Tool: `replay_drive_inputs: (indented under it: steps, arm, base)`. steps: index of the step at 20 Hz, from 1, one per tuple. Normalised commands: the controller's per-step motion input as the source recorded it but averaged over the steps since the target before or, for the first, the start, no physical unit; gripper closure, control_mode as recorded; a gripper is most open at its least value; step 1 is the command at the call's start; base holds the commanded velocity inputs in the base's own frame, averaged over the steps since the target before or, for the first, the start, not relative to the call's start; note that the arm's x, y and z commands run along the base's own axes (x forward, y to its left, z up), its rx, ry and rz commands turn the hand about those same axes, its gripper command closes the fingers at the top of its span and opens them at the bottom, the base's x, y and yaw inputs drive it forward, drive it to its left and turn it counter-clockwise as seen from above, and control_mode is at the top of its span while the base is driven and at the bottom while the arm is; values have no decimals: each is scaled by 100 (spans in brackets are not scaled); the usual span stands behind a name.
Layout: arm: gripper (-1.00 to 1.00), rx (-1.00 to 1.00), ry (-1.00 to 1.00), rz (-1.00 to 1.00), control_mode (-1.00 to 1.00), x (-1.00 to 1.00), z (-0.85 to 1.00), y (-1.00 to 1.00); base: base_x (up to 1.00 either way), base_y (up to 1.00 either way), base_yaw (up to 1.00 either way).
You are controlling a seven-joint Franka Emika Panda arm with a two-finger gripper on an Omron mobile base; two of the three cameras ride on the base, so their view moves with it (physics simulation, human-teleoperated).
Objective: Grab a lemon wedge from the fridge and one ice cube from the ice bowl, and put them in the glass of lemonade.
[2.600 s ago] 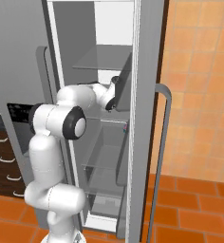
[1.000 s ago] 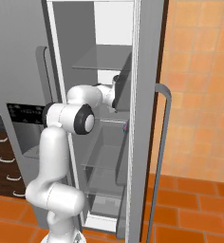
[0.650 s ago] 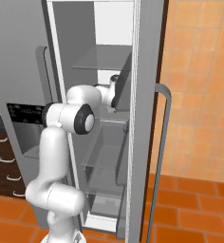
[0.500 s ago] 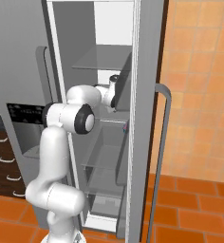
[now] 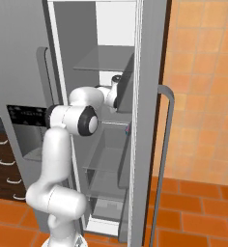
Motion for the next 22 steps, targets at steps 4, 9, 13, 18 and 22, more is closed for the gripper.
replay_drive_inputs:
  steps: [4,9,13,18,22]
  arm:
    - [-100,0,0,-7,-100,31,0,4]
    - [-100,0,0,-3,-100,24,-9,4]
    - [-100,0,3,0,-100,0,-65,0]
    - [100,0,7,0,-100,0,-68,0]
    - [100,0,10,0,-100,-5,-74,-7]
  base:
    - [0,0,0]
    - [0,0,0]
    - [0,0,0]
    - [0,0,0]
    - [0,0,0]
